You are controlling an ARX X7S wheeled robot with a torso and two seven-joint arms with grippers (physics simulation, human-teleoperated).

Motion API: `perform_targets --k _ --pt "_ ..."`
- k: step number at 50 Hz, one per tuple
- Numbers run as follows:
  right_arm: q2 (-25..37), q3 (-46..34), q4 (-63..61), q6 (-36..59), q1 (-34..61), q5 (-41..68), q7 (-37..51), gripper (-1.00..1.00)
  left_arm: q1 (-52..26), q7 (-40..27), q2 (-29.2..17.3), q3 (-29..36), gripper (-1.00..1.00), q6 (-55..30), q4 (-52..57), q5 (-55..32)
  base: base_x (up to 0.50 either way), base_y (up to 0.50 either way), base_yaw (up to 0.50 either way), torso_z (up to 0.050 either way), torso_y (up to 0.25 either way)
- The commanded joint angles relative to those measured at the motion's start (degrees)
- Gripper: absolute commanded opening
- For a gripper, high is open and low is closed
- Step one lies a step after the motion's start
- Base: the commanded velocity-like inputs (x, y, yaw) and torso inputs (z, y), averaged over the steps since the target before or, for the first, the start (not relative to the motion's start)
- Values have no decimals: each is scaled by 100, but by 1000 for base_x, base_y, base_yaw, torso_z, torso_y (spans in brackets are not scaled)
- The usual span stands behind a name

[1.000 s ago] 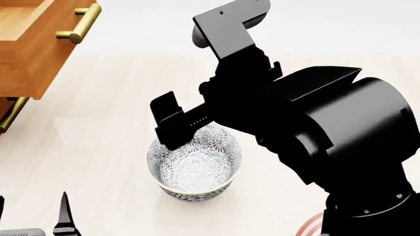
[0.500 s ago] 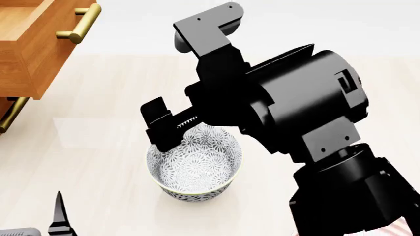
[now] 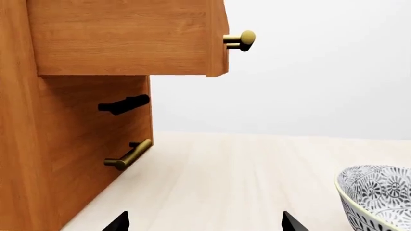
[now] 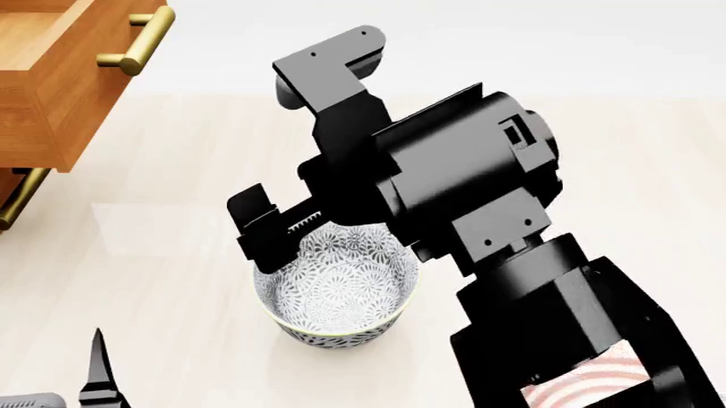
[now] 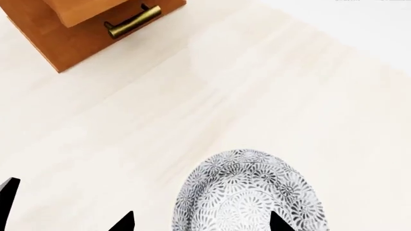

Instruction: Put the bowl on the plate.

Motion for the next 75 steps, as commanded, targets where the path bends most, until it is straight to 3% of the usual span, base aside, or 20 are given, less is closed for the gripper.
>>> perform_targets --k 1,7,24,33,75 --pt "-313 -344 882 -620 195 -204 -402 100 38 -38 -30 22 100 -20 96 -22 0 0 0 0 0" --pt "-457 -589 1402 -1000 249 -124 -504 100 52 -60 -43 33 100 -34 137 -32 0 0 0 0 0" --pt "-470 -3356 2156 -2071 427 2686 -49 100 2 -48 -39 77 100 92 -52 -51 0 0 0 0 0" --pt "-470 -4176 2230 -2332 493 3433 19 100 15 -74 -59 99 100 72 2 -61 0 0 0 0 0" --pt "-471 -4490 2093 -2571 270 3516 -47 100 61 -143 -153 153 100 132 61 -118 0 0 0 0 0"
